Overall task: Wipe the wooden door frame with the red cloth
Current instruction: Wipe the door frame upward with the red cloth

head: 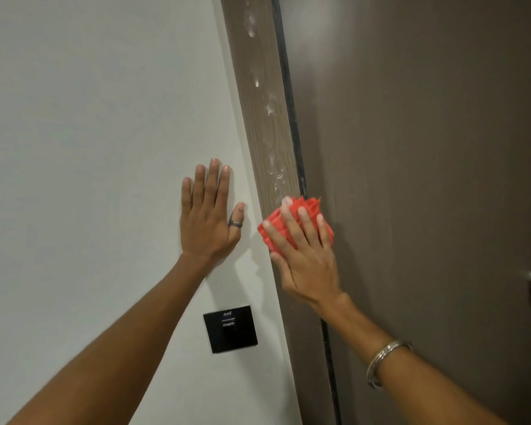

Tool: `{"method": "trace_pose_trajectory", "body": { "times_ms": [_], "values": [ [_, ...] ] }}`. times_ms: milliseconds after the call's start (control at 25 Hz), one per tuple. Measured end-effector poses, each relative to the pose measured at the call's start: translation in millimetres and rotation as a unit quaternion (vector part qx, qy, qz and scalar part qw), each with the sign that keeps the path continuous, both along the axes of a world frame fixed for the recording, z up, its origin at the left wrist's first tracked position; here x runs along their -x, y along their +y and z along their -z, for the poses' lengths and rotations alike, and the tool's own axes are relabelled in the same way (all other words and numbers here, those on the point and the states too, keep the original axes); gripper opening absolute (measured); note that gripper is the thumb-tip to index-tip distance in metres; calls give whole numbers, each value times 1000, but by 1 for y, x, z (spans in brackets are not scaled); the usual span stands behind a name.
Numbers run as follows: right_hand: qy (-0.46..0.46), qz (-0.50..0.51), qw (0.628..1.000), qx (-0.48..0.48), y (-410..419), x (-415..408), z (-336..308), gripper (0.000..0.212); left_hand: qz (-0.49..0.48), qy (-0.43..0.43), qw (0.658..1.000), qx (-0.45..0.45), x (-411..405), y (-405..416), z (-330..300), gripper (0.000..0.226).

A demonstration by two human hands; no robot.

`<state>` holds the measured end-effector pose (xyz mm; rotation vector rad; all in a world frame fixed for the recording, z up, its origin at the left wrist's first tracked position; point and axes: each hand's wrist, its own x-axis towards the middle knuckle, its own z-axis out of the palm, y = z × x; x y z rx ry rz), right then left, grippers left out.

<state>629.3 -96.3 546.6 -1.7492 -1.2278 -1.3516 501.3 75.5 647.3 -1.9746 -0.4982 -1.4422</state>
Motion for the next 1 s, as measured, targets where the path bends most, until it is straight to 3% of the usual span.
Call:
{"method": "trace_pose_trajectory", "body": {
  "times_ms": [160, 320, 400, 640, 720, 920, 1000],
  "values": [
    [53, 4, 998, -42, 14, 12, 28, 63, 1, -10, 1000, -14, -2, 6, 2, 78],
    [55, 14, 998, 15, 1, 24, 111, 67, 8, -9, 1000, -17, -2, 5, 3, 78],
    [42, 10, 999, 18, 0, 18, 100, 68, 3, -12, 1000, -14, -2, 5, 1, 78],
    [30, 15, 998, -61, 17, 11, -25, 61, 17, -11, 1000, -14, -2, 5, 3, 78],
    [41, 23, 996, -74, 21, 12, -25, 61, 15, -12, 1000, -17, -2, 6, 3, 78],
    [69, 39, 996, -40, 13, 35, 55, 65, 18, -9, 1000, -12, 0, 3, 2, 78],
    [44, 28, 998, -44, 12, 25, 41, 65, 17, -12, 1000, -12, -1, 2, 2, 78]
  ]
}}
